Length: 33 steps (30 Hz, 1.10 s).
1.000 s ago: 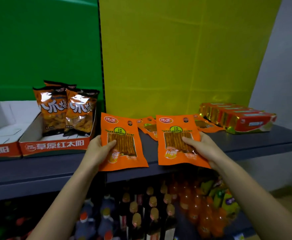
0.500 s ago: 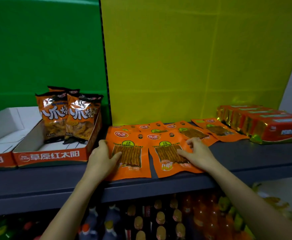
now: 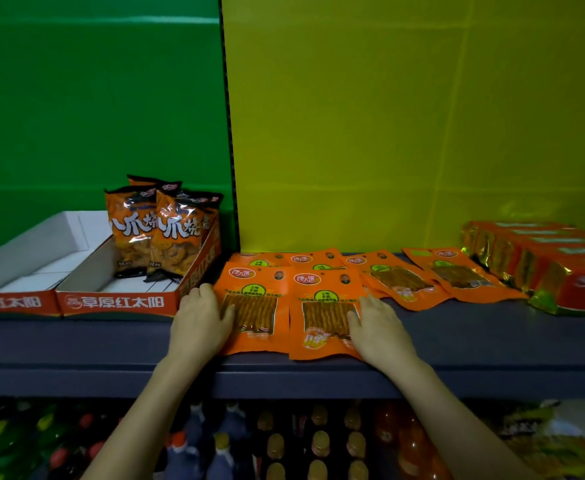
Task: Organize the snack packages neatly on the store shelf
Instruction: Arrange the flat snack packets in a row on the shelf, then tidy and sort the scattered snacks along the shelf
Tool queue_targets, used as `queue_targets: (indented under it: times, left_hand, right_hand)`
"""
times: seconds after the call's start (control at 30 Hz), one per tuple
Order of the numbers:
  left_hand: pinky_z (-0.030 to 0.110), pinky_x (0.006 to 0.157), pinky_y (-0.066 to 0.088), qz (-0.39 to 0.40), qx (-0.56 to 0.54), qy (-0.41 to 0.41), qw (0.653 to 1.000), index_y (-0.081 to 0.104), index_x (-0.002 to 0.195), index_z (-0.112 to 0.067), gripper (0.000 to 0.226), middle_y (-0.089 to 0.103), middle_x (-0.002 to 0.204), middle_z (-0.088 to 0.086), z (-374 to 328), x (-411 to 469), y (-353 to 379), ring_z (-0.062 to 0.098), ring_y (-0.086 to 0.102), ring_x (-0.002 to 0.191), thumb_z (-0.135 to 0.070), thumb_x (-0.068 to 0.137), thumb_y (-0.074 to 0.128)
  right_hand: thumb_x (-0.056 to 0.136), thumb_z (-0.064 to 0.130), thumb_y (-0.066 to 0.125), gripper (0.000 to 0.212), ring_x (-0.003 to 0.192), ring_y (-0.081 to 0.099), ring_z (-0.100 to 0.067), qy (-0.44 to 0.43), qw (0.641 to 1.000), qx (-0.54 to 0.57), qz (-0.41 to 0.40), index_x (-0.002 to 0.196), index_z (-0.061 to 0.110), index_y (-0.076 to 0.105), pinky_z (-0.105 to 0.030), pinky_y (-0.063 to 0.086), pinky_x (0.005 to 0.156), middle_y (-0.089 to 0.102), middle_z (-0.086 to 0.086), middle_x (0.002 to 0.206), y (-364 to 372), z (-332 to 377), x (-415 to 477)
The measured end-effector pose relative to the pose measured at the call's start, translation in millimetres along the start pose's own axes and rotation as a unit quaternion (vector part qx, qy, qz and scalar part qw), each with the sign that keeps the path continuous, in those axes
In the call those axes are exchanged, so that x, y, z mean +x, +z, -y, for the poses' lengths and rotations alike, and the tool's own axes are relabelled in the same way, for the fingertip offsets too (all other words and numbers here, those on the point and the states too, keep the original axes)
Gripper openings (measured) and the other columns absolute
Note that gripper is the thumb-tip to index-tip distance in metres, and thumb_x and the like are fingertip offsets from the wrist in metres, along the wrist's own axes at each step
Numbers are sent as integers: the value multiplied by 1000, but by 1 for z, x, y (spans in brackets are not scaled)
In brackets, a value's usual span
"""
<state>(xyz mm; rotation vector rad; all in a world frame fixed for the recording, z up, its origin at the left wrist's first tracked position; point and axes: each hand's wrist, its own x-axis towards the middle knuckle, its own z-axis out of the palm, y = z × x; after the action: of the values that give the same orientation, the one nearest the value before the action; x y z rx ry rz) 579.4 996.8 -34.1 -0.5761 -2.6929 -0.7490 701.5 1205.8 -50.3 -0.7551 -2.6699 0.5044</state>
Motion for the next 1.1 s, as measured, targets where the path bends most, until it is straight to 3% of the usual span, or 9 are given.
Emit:
queue_targets:
  times: [0.13,0.27,0.33,0.43,0.6,0.8,1.0,1.1]
  left_hand:
    - [36,92,43,-11,50,7,999,45,124,-6,44,50,127,13,-2,-1,-4,27,49,116,-37,93,50]
    - [36,86,44,-70,83,50,993,51,120,-6,37,55,119,13,-5,-12,-16,28,52,110,-31,93,50]
    - [39,75,44,-115,97,81,985,58,108,-4,28,61,106,14,-5,-22,-26,31,57,96,-25,90,56]
    - [32,55,34,-166,129,114,971,61,82,-6,14,64,80,11,7,-38,-43,32,60,73,-20,83,59]
    - [30,45,40,-188,177,76,963,60,72,-14,24,63,68,1,47,-83,-74,26,62,63,-28,82,43]
    - [29,48,41,-164,231,-14,959,58,74,-17,35,65,72,-3,123,-136,-119,23,64,69,-40,82,34]
    - [27,51,39,-199,266,-78,940,65,81,-16,22,67,76,-1,199,-179,-175,24,66,76,-34,86,54]
    - [27,51,36,-201,281,-97,933,64,80,-16,25,66,77,0,243,-191,-202,24,66,76,-36,86,52]
  right_hand:
    - [99,32,34,44,136,31,-28,-8,1000,-8,-13,130,2,45,-41,31,110,40,-13,145,-1,1,-1]
    - [99,39,32,55,144,19,-24,-54,998,-33,-23,147,11,28,-40,19,115,25,-6,156,-17,4,-10]
    - [99,39,35,51,139,30,-21,-106,993,-33,-47,145,16,33,-37,24,112,35,-2,151,-27,12,-16]
    - [97,36,41,40,125,43,-17,-190,980,3,-55,135,23,47,-32,35,97,51,5,135,-36,37,-27]
    - [94,34,47,30,119,47,-15,-341,939,41,-35,122,27,54,-29,37,93,57,9,125,-15,98,-50]
    - [95,37,46,34,120,47,-11,-458,885,69,48,127,28,51,-27,40,93,55,12,127,22,184,-83]
    - [95,40,44,34,122,45,-9,-528,839,82,106,129,32,48,-27,40,88,52,14,130,58,277,-122]
    - [94,41,45,35,122,46,-11,-546,827,84,106,128,33,48,-29,41,88,53,14,130,78,329,-138]
